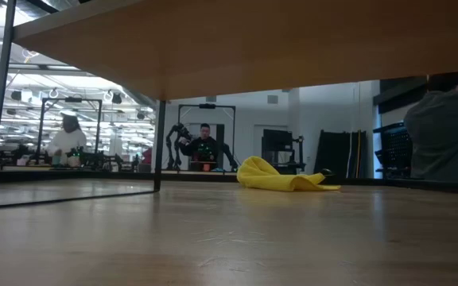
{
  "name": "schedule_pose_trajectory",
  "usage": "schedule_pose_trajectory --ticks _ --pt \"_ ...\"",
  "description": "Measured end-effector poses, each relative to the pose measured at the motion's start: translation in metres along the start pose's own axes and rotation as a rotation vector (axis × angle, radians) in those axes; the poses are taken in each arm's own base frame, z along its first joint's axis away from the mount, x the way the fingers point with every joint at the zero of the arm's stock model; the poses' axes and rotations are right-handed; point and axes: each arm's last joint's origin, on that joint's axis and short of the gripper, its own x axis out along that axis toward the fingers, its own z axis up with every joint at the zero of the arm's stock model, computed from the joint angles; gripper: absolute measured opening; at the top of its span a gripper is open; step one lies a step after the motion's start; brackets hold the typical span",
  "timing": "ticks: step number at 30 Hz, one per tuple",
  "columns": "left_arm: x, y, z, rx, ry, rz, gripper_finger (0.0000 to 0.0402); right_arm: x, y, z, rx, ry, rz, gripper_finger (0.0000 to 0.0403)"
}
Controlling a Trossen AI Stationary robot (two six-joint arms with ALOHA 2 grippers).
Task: Stack small to large cups/mugs on shelf
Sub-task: Put the transparent mug on the shelf
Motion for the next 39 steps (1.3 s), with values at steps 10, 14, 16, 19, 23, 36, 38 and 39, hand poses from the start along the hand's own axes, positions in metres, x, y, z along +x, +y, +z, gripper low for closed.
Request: schedule_pose_trajectory --ticks 10,14,16,19,23,36,38,39 --pt "0.0 0.0 0.0 -0.017 0.0 0.0 0.0094 0.009 -0.002 -0.01 -0.075 0.108 -0.023 0.0002" --pt "0.0 0.001 0.0 -0.017 0.0 0.028 0.0094 0.019 -0.005 -0.01 -0.086 0.105 -0.046 0.0001" --pt "0.0 0.001 0.0 -0.016 0.0 0.035 0.0094 0.023 -0.004 -0.01 -0.102 0.106 -0.042 0.0001" --pt "0.0 0.001 0.0 -0.016 0.0 0.046 0.0094 0.025 -0.002 -0.011 -0.114 0.109 -0.016 0.0001" --pt "0.0 0.001 0.0 -0.017 0.0 0.046 0.0094 0.025 -0.001 -0.011 -0.122 0.111 -0.006 0.0001" --pt "0.0 0.001 0.0 -0.018 0.0 0.049 0.0094 0.025 0.0 -0.01 -0.124 0.059 0.01 0.0002" --pt "0.0 0.001 0.0 -0.019 0.0 0.05 0.0094 0.025 0.0 -0.01 -0.124 0.05 0.01 0.0003" --pt "0.0 0.001 0.0 -0.019 0.0 0.05 0.0094 0.025 0.0 -0.009 -0.125 0.04 0.009 0.0003"
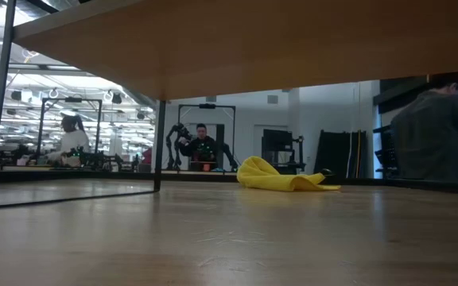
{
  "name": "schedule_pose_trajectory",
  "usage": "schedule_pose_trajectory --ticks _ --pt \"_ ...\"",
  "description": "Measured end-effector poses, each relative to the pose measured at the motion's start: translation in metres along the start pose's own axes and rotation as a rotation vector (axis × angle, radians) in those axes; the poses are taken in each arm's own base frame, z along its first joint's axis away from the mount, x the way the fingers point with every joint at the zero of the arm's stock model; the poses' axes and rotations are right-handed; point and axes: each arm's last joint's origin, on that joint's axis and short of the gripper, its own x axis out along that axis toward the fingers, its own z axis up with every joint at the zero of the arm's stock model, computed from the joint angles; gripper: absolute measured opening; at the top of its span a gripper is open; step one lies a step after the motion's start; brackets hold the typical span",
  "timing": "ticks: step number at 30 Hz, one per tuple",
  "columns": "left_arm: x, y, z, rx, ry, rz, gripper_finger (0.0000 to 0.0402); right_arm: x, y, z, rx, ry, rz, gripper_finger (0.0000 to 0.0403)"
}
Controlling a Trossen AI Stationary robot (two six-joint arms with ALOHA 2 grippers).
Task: Stack small to large cups/mugs on shelf
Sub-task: Put the transparent mug on the shelf
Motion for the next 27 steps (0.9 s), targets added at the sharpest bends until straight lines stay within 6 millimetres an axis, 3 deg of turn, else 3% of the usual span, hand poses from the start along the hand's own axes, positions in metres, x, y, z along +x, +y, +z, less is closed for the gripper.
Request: schedule_pose_trajectory --ticks 27 --pt "0.0 0.0 0.0 0.0 0.0 0.004 0.0094 -0.001 -0.015 0.0 0.01 0.018 -0.156 0.0001"
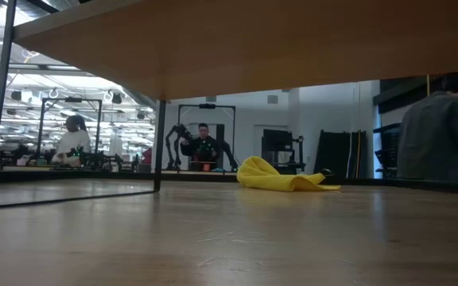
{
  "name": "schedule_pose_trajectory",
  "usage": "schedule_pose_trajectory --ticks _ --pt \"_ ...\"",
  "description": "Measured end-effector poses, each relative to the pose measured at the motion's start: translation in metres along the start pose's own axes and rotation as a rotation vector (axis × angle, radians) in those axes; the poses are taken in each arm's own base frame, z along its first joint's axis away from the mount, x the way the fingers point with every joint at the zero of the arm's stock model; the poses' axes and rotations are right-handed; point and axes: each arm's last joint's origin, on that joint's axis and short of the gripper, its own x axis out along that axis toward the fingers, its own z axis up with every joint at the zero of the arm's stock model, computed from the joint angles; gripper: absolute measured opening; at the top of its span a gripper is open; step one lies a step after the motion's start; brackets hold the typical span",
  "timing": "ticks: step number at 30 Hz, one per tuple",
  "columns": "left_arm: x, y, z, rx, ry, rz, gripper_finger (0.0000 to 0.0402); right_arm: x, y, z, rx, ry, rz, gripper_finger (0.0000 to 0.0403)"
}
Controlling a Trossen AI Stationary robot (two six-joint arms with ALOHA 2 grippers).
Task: Stack small to large cups/mugs on shelf
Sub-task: Put the transparent mug on the shelf
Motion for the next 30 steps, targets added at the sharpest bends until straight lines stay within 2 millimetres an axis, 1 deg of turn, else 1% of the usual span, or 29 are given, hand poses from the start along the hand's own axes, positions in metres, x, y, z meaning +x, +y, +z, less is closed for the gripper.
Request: schedule_pose_trajectory --ticks 13,19,30 --pt "0.0 0.001 0.0 0.002 0.001 0.029 0.0094 0.0 -0.013 0.0 0.062 0.005 -0.142 0.0003" --pt "0.0 0.001 0.0 0.002 0.001 0.032 0.0094 0.0 -0.012 0.001 0.059 -0.025 -0.134 0.0019" --pt "0.0 0.001 0.0 0.002 0.001 0.031 0.0094 0.0 -0.012 0.001 0.053 -0.025 -0.131 0.0007"
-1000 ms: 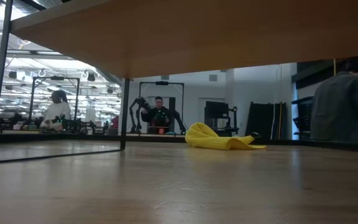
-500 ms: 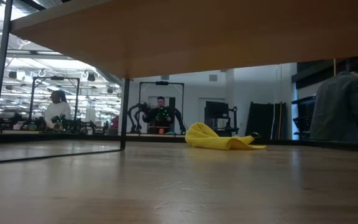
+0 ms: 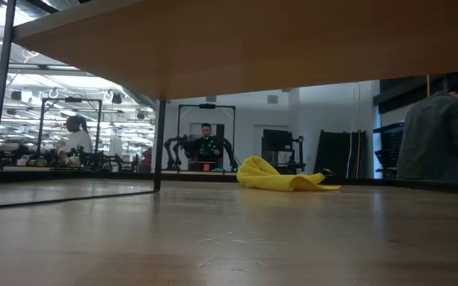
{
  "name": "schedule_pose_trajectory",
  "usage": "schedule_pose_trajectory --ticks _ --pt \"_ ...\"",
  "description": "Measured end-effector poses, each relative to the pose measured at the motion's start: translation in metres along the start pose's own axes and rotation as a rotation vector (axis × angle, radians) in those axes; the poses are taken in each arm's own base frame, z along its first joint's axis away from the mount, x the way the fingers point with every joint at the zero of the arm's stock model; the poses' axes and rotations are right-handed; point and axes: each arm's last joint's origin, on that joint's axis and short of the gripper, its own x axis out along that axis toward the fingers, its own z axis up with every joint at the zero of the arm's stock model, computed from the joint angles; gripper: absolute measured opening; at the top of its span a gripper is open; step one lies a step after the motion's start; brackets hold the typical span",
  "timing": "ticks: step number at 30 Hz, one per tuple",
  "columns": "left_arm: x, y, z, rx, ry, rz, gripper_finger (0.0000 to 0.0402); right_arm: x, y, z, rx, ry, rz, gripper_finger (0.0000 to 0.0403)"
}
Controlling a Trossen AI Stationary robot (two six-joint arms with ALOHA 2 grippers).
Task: Stack small to large cups/mugs on shelf
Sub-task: Put the transparent mug on the shelf
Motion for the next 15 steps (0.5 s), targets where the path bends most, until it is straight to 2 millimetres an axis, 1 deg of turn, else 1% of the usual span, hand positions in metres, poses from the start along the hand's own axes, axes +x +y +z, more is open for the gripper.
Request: schedule_pose_trajectory --ticks 5,10,15 --pt "0.0 0.0 0.0 0.0 0.0 0.0 0.0094 0.0 0.0 -0.0002 0.0 0.005 -0.001 0.0012" --pt "0.0 0.0 0.0 0.001 0.0 -0.001 0.0094 -0.0001 -0.0002 -0.0009 -0.005 0.033 -0.004 0.0006" --pt "0.0 0.0 0.0 0.0 0.0 -0.002 0.0094 -0.003 -0.0005 -0.0077 -0.026 0.052 0.007 0.0007"
